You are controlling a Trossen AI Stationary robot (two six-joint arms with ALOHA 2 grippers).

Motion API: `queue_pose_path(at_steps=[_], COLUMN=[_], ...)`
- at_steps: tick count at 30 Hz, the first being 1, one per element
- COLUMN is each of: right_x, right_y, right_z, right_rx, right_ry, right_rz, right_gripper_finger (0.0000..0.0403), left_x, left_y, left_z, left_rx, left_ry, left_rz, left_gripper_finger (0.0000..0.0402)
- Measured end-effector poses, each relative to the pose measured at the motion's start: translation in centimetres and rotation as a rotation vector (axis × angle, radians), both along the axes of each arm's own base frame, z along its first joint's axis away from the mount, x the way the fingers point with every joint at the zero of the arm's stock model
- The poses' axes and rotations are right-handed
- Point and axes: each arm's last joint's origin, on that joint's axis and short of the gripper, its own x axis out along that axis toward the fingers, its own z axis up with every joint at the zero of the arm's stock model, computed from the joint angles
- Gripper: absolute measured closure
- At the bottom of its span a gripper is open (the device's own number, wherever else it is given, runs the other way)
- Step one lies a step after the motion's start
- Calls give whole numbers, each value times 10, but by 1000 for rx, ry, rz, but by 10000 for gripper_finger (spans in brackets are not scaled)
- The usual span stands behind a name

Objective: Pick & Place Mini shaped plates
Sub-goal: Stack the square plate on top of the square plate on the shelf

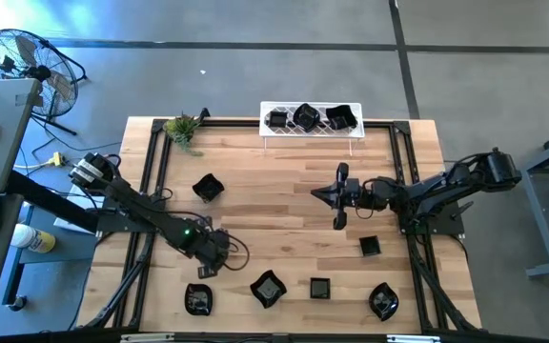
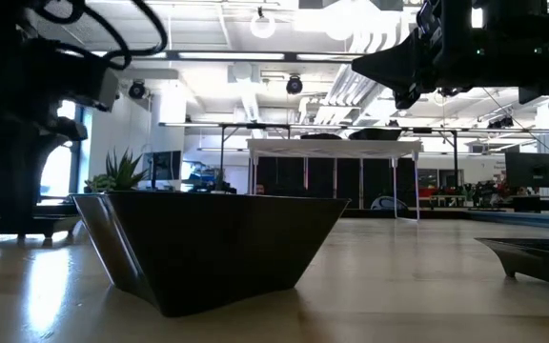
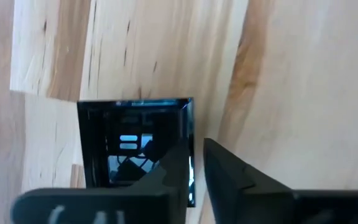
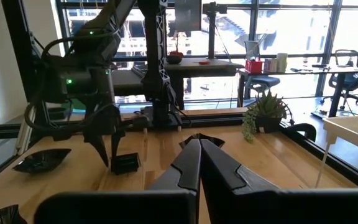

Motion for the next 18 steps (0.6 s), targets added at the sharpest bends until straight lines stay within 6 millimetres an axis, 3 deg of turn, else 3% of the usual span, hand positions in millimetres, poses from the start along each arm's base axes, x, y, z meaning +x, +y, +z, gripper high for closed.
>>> queue_pose_path(at_steps=[8, 12, 18], right_x=[0, 0, 0], right_y=[0, 0, 0], right_z=[0, 0, 0], right_rx=[0, 3, 3], right_ry=[0, -1, -1], right_rz=[0, 0, 0], right_gripper_finger=[401, 397, 397], left_x=[4, 2, 2], left_y=[-3, -2, -1], left_z=[9, 8, 0], left_rx=[-19, -22, 21], left_ry=[-3, 24, 67], left_rz=[-6, 20, 55], left_gripper_finger=[399, 379, 319])
